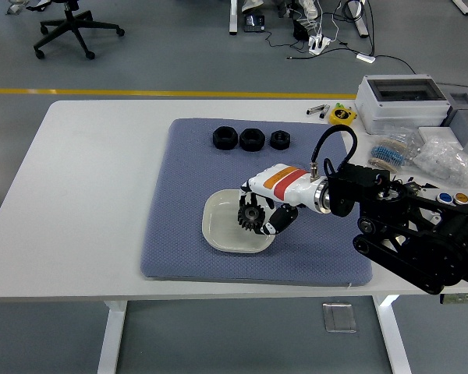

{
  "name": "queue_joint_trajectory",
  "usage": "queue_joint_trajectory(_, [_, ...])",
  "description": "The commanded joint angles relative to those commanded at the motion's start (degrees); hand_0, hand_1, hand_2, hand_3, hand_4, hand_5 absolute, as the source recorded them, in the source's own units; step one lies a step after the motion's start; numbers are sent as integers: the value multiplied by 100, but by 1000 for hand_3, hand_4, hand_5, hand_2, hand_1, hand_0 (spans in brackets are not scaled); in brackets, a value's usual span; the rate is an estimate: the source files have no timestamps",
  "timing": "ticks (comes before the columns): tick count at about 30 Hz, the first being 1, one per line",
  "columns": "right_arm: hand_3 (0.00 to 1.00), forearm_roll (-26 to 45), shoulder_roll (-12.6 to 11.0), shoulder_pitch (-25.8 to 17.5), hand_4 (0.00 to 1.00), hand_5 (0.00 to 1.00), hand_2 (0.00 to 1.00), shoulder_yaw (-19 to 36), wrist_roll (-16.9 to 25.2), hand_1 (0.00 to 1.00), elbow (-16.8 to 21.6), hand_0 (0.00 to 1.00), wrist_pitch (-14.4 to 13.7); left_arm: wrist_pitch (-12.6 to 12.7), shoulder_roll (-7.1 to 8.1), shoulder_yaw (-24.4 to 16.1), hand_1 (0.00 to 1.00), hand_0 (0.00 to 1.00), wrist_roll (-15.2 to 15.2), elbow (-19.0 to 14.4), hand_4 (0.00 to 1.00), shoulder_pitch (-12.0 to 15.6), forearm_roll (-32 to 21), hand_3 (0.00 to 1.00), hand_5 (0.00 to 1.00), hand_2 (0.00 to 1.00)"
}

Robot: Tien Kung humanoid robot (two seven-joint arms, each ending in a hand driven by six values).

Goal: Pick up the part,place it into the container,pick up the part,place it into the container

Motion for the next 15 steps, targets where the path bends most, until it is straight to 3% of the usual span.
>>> queue_joint_trajectory(1, [796, -38, 60, 22, 998, 349, 644, -42, -46, 441, -75, 242, -19, 4, 0, 1, 829, 872, -1, 0, 575, -2, 0, 619, 680, 848])
queue_joint_trajectory(6, [796, -239, 305, 55, 998, 349, 644, -158, -166, 441, -314, 242, -181, 17, 0, 8, 829, 872, 4, 0, 575, 9, 2, 619, 680, 848])
queue_joint_trajectory(7, [926, -291, 331, 55, 998, 395, 755, -166, -180, 537, -324, 352, -185, 19, 0, 10, 829, 871, 7, 0, 575, 10, 4, 619, 680, 849])
queue_joint_trajectory(12, [926, -562, 360, 62, 998, 395, 755, -144, -214, 537, -284, 352, -73, 22, 0, -20, 829, 871, 17, 0, 575, 23, 44, 619, 680, 849])
queue_joint_trajectory(13, [993, -574, 347, 58, 998, 399, 844, -119, -214, 631, -261, 492, -85, 22, 0, -23, 828, 871, 19, 0, 575, 28, 51, 618, 679, 849])
queue_joint_trajectory(15, [993, -573, 289, 41, 998, 399, 844, -27, -203, 631, -175, 492, -133, 25, 0, -45, 828, 871, 24, 0, 575, 42, 81, 618, 679, 849])
